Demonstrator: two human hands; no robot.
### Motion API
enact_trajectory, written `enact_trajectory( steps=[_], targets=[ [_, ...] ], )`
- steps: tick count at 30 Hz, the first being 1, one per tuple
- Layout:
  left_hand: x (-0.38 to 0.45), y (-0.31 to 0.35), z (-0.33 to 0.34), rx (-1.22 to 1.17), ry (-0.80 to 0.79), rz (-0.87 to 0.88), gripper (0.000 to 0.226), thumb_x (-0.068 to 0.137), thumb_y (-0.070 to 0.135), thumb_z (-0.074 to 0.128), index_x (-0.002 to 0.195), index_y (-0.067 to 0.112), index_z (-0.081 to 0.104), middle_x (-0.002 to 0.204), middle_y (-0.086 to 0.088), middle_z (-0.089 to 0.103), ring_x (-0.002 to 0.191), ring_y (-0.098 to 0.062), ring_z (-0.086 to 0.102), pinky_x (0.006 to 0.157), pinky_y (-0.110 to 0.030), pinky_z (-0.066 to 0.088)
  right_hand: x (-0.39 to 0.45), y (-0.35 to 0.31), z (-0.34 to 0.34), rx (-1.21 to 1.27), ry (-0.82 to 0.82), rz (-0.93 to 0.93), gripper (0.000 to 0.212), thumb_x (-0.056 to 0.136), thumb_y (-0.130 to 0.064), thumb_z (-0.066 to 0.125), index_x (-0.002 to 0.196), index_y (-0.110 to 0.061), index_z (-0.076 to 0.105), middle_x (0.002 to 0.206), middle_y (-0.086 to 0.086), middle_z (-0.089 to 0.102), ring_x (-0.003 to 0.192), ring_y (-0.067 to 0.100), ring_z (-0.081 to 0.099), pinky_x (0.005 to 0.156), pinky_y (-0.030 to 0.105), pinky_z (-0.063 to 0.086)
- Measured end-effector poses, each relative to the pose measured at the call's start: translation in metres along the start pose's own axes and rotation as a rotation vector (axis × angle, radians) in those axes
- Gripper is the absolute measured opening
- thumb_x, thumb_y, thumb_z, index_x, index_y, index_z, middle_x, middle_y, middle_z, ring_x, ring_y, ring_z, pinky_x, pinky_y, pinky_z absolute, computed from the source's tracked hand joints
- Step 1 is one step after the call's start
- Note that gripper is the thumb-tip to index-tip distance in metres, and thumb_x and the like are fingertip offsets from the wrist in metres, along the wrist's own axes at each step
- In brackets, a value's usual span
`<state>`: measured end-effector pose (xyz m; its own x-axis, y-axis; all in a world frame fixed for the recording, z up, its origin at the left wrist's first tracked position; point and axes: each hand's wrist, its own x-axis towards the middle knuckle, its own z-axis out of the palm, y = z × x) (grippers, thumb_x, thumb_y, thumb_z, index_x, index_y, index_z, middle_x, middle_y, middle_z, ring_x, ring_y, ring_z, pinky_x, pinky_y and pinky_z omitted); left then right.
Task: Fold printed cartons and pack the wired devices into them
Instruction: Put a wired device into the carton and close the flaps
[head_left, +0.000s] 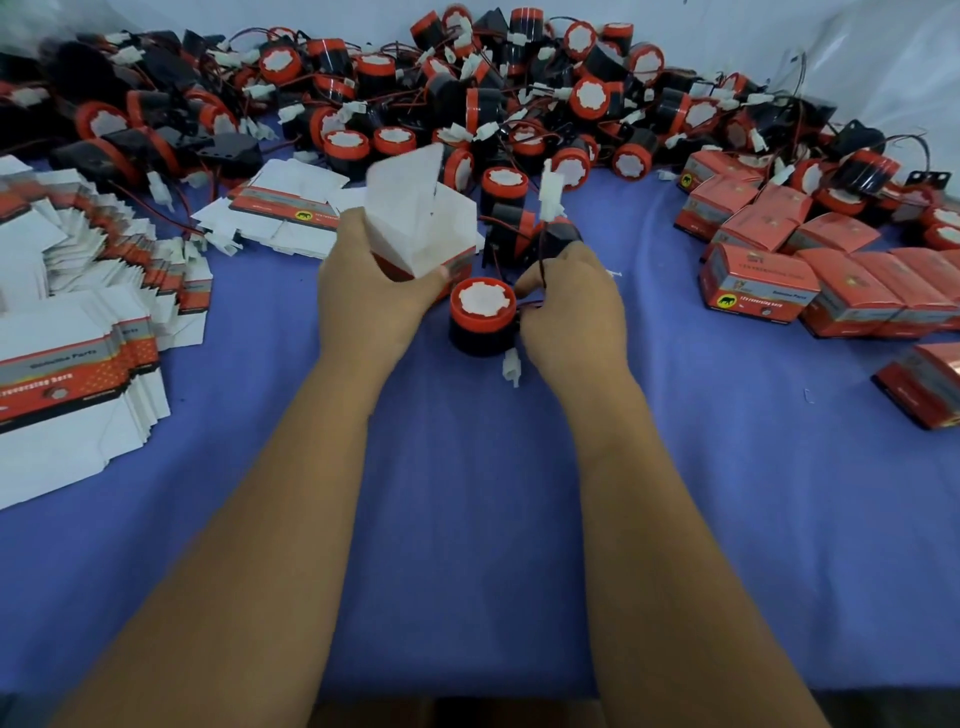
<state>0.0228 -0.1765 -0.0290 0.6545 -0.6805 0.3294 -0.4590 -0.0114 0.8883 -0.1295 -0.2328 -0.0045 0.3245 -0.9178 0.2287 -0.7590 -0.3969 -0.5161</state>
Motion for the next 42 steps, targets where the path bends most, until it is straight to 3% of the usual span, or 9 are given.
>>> enact_trajectory(
  steps=[4, 8, 12, 16, 22, 26, 30, 37, 42],
  targets=[
    [-0.003, 0.004, 0.007, 0.119, 0.032, 0.056, 0.066, 0.076, 0.039, 0.080, 0.129, 0.018, 0.046, 0.126, 0.001, 0.060, 0.117, -0.022, 0.054, 0.084, -0.036, 0.053, -0.004, -0.002, 0.001, 0.051, -0.122, -0.222, 0.033, 0.076, 0.001, 0.059, 0.106, -0.011, 0.063, 0.104, 0.002, 0.051, 0.096, 0.023, 0.052, 0.081, 0.038, 0.050],
    [-0.001, 0.004, 0.007, 0.112, 0.022, 0.020, 0.066, 0.076, 0.044, 0.080, 0.126, 0.019, 0.047, 0.124, 0.001, 0.060, 0.114, -0.021, 0.055, 0.086, -0.038, 0.053, -0.008, -0.003, 0.004, 0.090, -0.205, -0.300, 0.046, 0.076, -0.032, 0.072, 0.117, -0.017, 0.058, 0.106, -0.002, 0.042, 0.101, 0.018, 0.044, 0.087, 0.028, 0.043],
    [-0.001, 0.002, 0.004, 0.042, -0.031, -0.019, 0.064, 0.073, 0.046, 0.082, 0.122, 0.024, 0.047, 0.117, 0.008, 0.062, 0.106, -0.013, 0.059, 0.078, -0.024, 0.052, -0.008, -0.006, 0.006, 0.136, -0.065, -0.269, 0.041, 0.073, -0.035, 0.079, 0.105, -0.016, 0.062, 0.101, -0.004, 0.048, 0.093, 0.013, 0.051, 0.078, 0.022, 0.046],
    [0.002, 0.002, -0.007, -0.113, -0.060, -0.034, 0.060, 0.067, 0.045, 0.084, 0.114, 0.029, 0.052, 0.104, 0.018, 0.063, 0.094, 0.002, 0.061, 0.064, -0.006, 0.046, -0.014, -0.018, 0.002, 0.521, 0.248, -0.202, 0.046, 0.072, -0.023, 0.081, 0.112, -0.014, 0.063, 0.105, -0.011, 0.046, 0.100, 0.008, 0.052, 0.085, 0.010, 0.044],
    [0.001, 0.004, -0.015, -0.194, -0.287, -0.003, 0.060, 0.066, 0.029, 0.088, 0.119, 0.031, 0.059, 0.107, 0.016, 0.070, 0.097, 0.005, 0.065, 0.075, -0.012, 0.053, -0.021, -0.027, 0.003, 0.708, 0.300, -0.235, 0.058, 0.074, -0.016, 0.080, 0.126, -0.015, 0.056, 0.121, -0.002, 0.056, 0.116, 0.011, 0.053, 0.096, 0.031, 0.049],
    [0.001, 0.002, -0.010, -0.190, -0.405, 0.033, 0.057, 0.077, -0.001, 0.077, 0.120, 0.029, 0.055, 0.104, 0.017, 0.068, 0.096, 0.007, 0.065, 0.074, -0.010, 0.051, -0.017, -0.024, 0.008, 0.442, 0.275, -0.267, 0.043, 0.072, -0.022, 0.080, 0.108, -0.010, 0.061, 0.105, -0.001, 0.060, 0.096, 0.009, 0.048, 0.082, 0.016, 0.041],
    [0.002, 0.002, -0.010, -0.188, -0.415, 0.040, 0.060, 0.077, -0.003, 0.076, 0.125, 0.024, 0.053, 0.106, 0.019, 0.066, 0.096, 0.010, 0.064, 0.075, -0.009, 0.050, -0.015, -0.022, 0.011, 0.238, 0.330, -0.310, 0.035, 0.075, -0.024, 0.078, 0.101, -0.007, 0.063, 0.104, -0.001, 0.055, 0.092, 0.009, 0.042, 0.072, 0.013, 0.030],
    [0.001, 0.004, -0.011, -0.186, -0.452, 0.058, 0.070, 0.076, -0.005, 0.076, 0.137, 0.017, 0.052, 0.120, 0.005, 0.067, 0.111, -0.009, 0.064, 0.085, -0.025, 0.056, -0.015, -0.021, 0.010, 0.088, 0.217, -0.335, 0.019, 0.088, -0.029, 0.066, 0.085, -0.010, 0.063, 0.089, -0.002, 0.057, 0.081, 0.014, 0.052, 0.064, 0.026, 0.042],
    [0.000, 0.005, -0.011, -0.206, -0.431, 0.033, 0.057, 0.081, 0.000, 0.075, 0.130, 0.020, 0.054, 0.112, 0.015, 0.067, 0.100, 0.005, 0.064, 0.077, -0.013, 0.052, -0.016, -0.021, 0.011, 0.137, 0.173, -0.351, 0.037, 0.099, -0.030, 0.053, 0.075, -0.005, 0.067, 0.094, 0.006, 0.056, 0.090, 0.022, 0.049, 0.078, 0.040, 0.043]
  ],
)
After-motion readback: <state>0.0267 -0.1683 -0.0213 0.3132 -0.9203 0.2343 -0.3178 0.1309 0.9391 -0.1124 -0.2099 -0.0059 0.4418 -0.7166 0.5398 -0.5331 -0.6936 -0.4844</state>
